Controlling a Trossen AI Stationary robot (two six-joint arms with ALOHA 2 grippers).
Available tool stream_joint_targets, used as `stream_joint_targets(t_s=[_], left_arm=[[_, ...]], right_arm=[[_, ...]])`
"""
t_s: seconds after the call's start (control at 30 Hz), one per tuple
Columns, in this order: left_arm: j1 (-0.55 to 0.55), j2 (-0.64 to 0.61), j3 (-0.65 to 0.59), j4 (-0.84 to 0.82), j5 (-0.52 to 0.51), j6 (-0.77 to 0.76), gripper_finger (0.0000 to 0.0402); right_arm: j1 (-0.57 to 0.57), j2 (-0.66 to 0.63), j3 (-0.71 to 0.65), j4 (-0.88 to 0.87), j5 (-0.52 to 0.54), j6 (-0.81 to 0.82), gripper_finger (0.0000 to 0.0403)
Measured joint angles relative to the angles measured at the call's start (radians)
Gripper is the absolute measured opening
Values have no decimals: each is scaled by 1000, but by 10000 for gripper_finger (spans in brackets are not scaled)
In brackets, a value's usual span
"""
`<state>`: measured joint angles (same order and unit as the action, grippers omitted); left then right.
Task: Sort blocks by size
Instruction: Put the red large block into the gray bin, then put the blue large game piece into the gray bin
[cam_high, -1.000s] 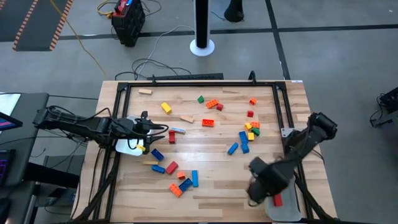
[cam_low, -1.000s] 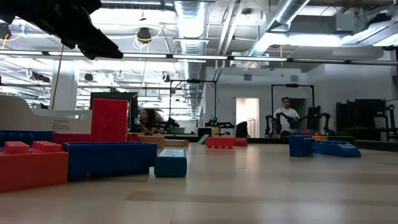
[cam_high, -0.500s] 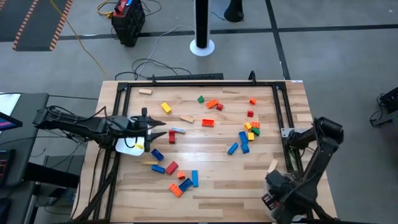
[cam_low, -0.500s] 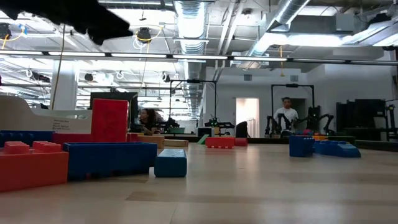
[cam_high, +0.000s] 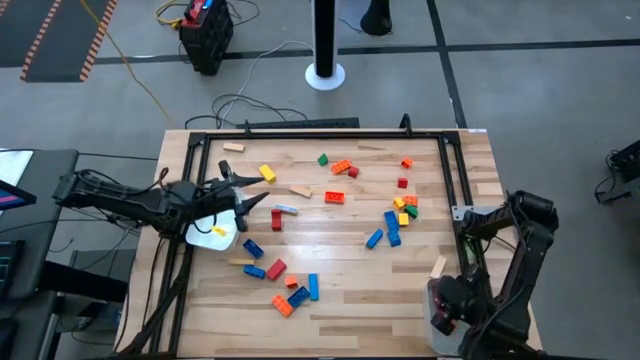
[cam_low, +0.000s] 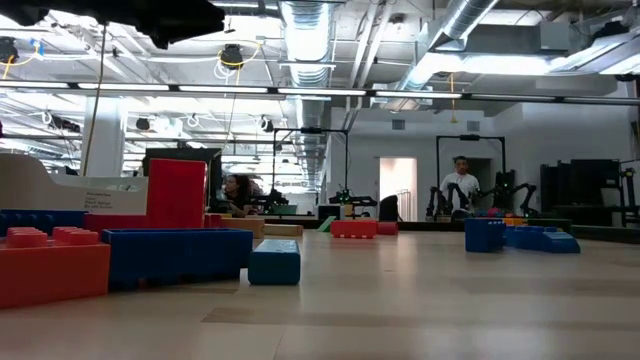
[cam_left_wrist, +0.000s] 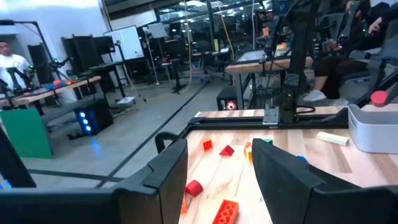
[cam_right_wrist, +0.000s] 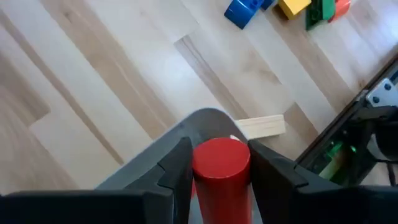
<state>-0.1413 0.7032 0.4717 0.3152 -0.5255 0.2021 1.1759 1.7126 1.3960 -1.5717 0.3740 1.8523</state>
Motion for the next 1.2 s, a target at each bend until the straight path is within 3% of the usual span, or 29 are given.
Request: stream_joint_targets(t_s=[0.53, 0.83, 0.97, 1.1, 1.2], left_arm=[[0, 187, 0, 155, -15, -68, 174], [0, 209, 0, 175, -15, -73, 174], [0, 189, 0, 162, -14, -74, 174], [0, 186, 0, 82, -14, -154, 174], [0, 186, 0, -10, -13, -243, 174]], right_arm=[[140, 0, 0, 25, 2, 73, 162], [76, -29, 7, 1, -43, -3, 249], [11, -84, 23, 1, -40, -76, 259], [-71, -145, 26, 0, 55, -170, 259], [-160, -168, 26, 1, 227, -292, 259]])
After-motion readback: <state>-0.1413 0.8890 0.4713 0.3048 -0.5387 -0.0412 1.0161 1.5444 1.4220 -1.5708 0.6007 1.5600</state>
